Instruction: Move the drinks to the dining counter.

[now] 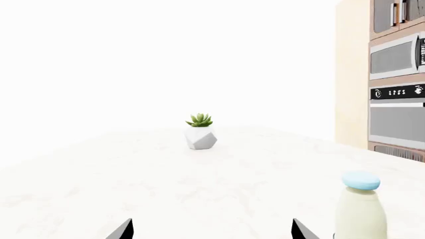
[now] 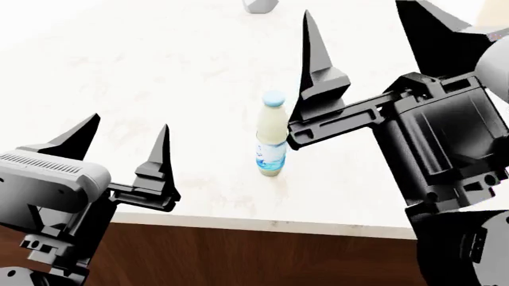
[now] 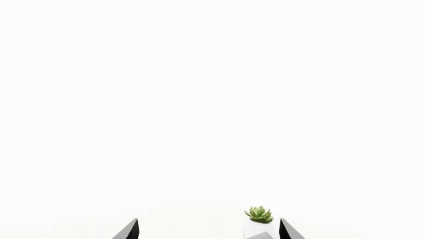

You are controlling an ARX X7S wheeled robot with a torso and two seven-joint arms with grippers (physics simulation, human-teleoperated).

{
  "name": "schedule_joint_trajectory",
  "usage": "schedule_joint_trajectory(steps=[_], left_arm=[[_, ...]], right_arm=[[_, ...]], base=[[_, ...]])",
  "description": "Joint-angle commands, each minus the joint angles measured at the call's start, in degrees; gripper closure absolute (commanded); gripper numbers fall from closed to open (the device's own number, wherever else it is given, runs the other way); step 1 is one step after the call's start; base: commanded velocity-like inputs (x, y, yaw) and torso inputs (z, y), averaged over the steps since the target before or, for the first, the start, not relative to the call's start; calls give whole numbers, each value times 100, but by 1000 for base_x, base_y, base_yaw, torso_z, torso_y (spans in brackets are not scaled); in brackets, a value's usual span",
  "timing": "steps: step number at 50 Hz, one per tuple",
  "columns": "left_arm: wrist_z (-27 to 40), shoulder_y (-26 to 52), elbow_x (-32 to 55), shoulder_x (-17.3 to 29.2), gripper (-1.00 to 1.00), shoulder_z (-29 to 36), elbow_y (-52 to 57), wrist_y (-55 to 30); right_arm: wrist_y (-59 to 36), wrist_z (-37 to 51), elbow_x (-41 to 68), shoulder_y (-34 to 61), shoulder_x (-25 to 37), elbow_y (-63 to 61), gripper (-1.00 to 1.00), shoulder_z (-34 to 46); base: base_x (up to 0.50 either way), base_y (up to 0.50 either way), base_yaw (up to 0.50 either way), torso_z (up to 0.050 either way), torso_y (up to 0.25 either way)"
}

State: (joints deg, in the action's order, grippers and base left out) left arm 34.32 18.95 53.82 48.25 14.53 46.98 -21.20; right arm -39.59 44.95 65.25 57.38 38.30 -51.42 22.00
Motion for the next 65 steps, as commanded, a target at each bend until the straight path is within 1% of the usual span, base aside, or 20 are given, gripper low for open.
schedule_joint_trajectory(steps=[1, 9, 11, 14, 16, 19, 21, 24, 25, 26, 27, 30, 33, 35, 38, 40, 42, 51, 60, 65], left_arm=[[7, 1, -6, 6, -100, 10, 11, 3], [-3, 6, -16, 1, -100, 27, 1, 6], [-6, 8, -5, 3, -100, 23, -4, 10], [-3, 0, 1, 12, -100, 14, 0, 19], [2, -9, 15, 21, -100, 2, 5, 27], [-37, -2, 0, -8, -100, 28, -33, 40], [-72, 23, -35, -45, -100, 74, -86, 30], [-83, 19, -43, -46, -100, 88, -102, 27], [-77, 22, -35, -42, -100, 85, -99, 24], [-80, 20, -29, -47, -100, 83, -106, 31], [-86, 14, -50, -54, -100, 97, -113, 30], [-71, 9, -51, -35, -100, 87, -95, 28], [-42, 45, -36, -35, -100, 104, -65, -10], [-68, 13, -51, -34, -100, 94, -92, 25], [-43, 55, -34, -46, -100, 120, -67, -14], [-66, 26, -37, -38, -100, 102, -81, 23], [-41, 20, -21, -23, -100, 89, -48, 20], [7, -11, 29, 31, -100, 26, 32, 49], [35, -98, 116, 123, -100, -104, 97, 141], [66, -104, 170, 161, -100, -157, 138, 161]], right_arm=[[71, 683, 408, 339, 104, -476, -100, -396], [208, 1456, 925, 768, 389, -815, -100, -803], [425, 1650, 972, 923, 555, -854, -100, -631], [1133, 2077, 988, 1520, 1068, -857, -100, 165], [1706, 2293, 900, 1961, 1416, -857, -100, 901], [2626, 2775, 712, 3041, 1862, -857, -100, 2471], [3142, 3223, 424, 4596, 1933, -858, -100, 4190], [4800, 4085, -17, 7174, 1698, -858, -100, 6768], [5024, 4174, -145, 7756, 1655, -858, -100, 7628], [5029, 4200, -212, 7757, 1660, -858, -100, 8324], [5072, 4202, -255, 7757, 1684, -858, -100, 8383], [5100, 4117, -179, 7757, 1867, -858, -100, 8260], [4792, 3960, 287, 7757, 1982, -858, -100, 7625], [4383, 3858, 758, 7757, 1998, -858, -100, 6996], [3533, 3740, 1883, 7753, 1989, -857, -100, 5543], [2946, 3862, 2454, 7749, 1928, -855, -100, 4859], [2740, 3832, 2717, 7734, 1884, -827, -100, 4449], [1606, 3646, 3568, 7724, 1625, -289, -100, 3173], [466, 3318, 3828, 7730, 1345, 543, -100, 2370], [-437, 3386, 4048, 7743, 866, 862, -100, 1732]], base=[[0, 0, 0, 0, 0], [0, 0, 0, 0, 0], [0, 0, 0, 0, 0], [0, 0, 0, 0, 0], [0, 0, 0, 0, 0], [0, 0, 0, 0, 0], [0, 0, 0, 0, 0], [0, 0, 0, 0, 0], [0, 0, 0, 0, 0], [0, 0, 0, 0, 0], [0, 0, 0, 0, 0], [0, 0, 0, 0, 0], [0, 0, 0, 0, 0], [0, 0, 0, 0, 0], [0, 0, 0, 0, 0], [0, 0, 0, 0, 0], [0, 0, 0, 0, 0], [0, 0, 0, 0, 0], [0, 0, 0, 0, 0], [0, 0, 0, 0, 0]])
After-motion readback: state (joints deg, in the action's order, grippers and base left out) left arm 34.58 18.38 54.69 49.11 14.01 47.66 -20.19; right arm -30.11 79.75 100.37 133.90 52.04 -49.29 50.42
